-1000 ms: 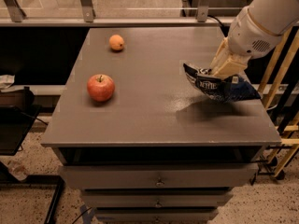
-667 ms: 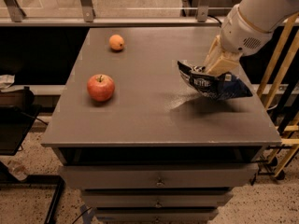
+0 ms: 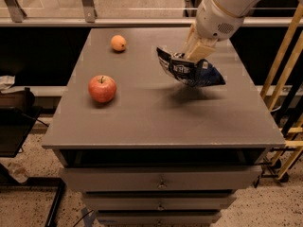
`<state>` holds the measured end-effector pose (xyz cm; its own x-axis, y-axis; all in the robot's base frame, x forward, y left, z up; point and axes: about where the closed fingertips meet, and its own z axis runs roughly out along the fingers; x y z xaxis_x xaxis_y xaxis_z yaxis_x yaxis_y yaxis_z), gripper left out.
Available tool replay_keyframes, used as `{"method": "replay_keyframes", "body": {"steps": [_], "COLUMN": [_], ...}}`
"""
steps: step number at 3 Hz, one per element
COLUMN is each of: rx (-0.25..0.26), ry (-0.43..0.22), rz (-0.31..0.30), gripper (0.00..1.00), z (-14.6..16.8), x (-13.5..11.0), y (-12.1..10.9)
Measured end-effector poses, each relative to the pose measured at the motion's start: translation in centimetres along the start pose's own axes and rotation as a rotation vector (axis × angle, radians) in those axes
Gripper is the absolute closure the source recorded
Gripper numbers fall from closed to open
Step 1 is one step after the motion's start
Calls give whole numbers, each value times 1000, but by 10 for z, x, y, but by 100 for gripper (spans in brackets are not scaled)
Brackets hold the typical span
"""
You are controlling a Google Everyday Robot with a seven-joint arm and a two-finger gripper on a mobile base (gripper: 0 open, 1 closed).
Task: Move blue chip bag near apple
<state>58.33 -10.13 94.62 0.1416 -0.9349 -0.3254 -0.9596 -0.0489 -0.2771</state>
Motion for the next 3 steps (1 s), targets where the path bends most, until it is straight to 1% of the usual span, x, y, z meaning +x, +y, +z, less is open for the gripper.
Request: {"method": "replay_keyframes", "body": {"steps": [1, 2, 3], "rx": [-22, -43, -51], "ry": [-37, -72, -100], "rz": [-39, -75, -108], "gripper": [100, 100, 100], "z": [16, 25, 25], "x": [-22, -44, -66], "y": [-10, -11, -9]}}
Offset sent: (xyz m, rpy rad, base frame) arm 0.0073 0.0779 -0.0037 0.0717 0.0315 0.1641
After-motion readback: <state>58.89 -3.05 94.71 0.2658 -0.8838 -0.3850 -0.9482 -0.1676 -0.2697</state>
